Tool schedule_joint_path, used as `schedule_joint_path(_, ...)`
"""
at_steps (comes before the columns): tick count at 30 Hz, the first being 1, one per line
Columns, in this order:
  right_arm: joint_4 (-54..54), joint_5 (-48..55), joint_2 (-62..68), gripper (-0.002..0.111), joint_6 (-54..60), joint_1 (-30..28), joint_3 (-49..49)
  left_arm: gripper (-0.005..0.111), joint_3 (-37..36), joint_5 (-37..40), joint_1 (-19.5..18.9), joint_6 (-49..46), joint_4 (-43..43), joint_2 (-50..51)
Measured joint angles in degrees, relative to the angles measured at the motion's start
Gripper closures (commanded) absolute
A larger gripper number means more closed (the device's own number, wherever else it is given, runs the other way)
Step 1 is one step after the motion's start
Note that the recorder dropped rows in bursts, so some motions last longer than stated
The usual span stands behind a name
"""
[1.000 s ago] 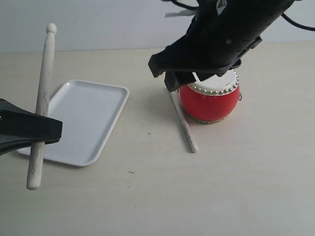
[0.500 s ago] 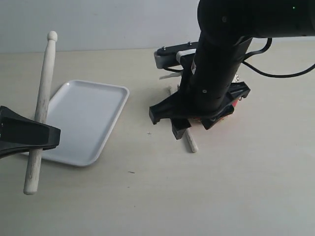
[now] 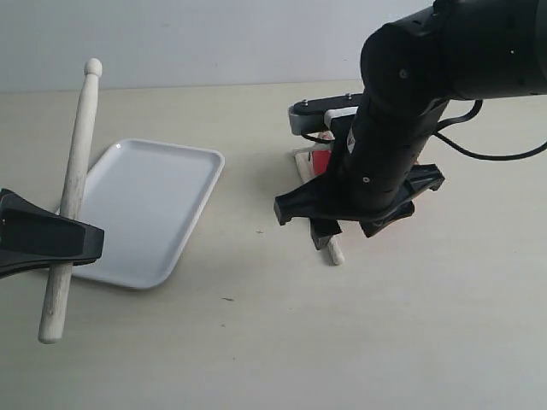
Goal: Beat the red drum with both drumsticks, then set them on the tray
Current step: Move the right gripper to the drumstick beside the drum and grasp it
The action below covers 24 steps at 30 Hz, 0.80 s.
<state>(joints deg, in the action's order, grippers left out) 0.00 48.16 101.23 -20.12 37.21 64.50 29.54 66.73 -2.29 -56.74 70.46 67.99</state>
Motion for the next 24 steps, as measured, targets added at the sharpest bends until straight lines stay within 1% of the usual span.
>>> schedule_joint_path(4, 1.2, -0.5, 2.0, 0.052, 0.2, -1.7, 0.0, 0.107, 0.0, 0.0, 0.0, 0.1, -0.2, 0.0)
schedule_joint_path(8, 3.8, -0.9, 4.8, 0.054, 2.0, -1.7, 0.0, 0.107, 0.0, 0.0, 0.0, 0.1, -0.2, 0.0)
schedule_joint_path(14, 4.5, -2.8, 8.5, 0.055, 2.9, -1.7, 0.0, 0.107, 0.0, 0.0, 0.0, 0.1, -0.2, 0.0)
schedule_joint_path(24, 4.4, -8.1, 9.6, 0.055, 2.9, -1.7, 0.0, 0.107, 0.0, 0.0, 0.0, 0.2, -0.2, 0.0)
